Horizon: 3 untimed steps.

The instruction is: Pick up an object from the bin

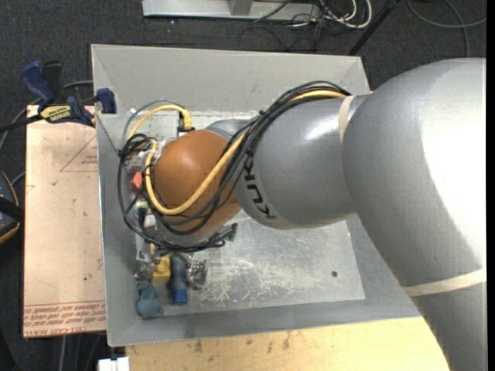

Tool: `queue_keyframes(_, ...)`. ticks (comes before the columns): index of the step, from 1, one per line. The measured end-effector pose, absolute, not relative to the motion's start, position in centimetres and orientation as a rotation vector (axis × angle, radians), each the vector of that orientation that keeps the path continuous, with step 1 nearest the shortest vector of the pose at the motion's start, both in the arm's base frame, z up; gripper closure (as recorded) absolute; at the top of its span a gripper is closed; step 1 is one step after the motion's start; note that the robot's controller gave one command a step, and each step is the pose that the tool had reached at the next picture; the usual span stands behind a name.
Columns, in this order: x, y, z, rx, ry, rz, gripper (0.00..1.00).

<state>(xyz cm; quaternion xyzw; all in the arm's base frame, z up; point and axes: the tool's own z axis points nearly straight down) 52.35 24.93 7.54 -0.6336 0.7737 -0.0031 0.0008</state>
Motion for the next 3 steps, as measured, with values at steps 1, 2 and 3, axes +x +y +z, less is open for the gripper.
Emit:
queue_keyframes(1, 52.5, 24.8, 7.6, -1.984, 2.436, -0.002, 0.00)
queue_keyframes(2, 52.5, 25.0, 7.7, -1.983, 2.432, 0.002, 1.00)
queue_keyframes(3, 52.5, 25.1, 12.6, -1.977, 2.433, 0.001, 1.00)
